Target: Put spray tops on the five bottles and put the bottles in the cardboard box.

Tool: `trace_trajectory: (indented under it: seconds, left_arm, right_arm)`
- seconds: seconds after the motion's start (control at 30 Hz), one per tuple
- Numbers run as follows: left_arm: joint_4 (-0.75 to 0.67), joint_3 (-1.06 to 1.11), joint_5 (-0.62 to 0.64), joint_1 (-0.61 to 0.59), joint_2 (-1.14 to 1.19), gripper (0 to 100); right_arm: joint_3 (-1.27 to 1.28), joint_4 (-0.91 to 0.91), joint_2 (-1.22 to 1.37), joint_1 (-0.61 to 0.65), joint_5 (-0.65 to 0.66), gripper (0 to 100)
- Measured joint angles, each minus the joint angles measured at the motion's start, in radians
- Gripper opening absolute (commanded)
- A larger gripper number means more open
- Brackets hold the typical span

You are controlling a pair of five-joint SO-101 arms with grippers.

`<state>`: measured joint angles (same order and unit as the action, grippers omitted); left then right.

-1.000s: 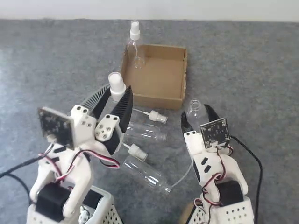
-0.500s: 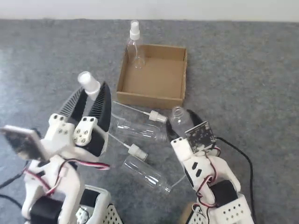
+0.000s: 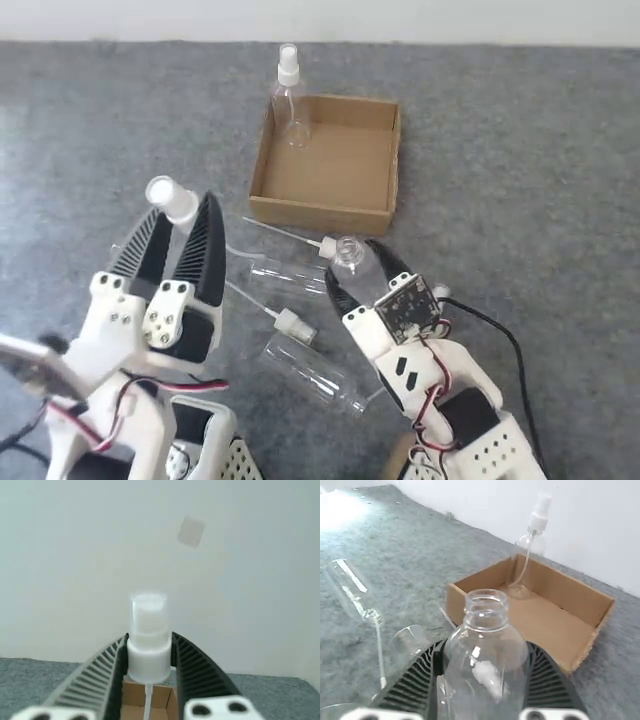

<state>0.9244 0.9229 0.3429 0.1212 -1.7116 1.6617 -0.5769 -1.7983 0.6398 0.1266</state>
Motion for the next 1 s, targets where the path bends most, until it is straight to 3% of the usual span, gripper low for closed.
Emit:
trace_trajectory:
  seconds: [0.37, 0.5, 1.0]
  left_arm:
    - [0.0, 0.028, 0.0, 0.003, -0.083, 1]
    - [0.0, 0.028, 0.002, 0.058, -0.091, 1]
    - [0.0, 0.037, 0.002, 0.083, -0.094, 1]
  right_arm:
    - [0.0, 0.0, 0.0, 0.11, 0.003, 8.7]
    - [0.0, 0.0, 0.0, 0.138, 0.054, 8.7]
    - [0.0, 0.0, 0.0, 0.183, 0.097, 8.6]
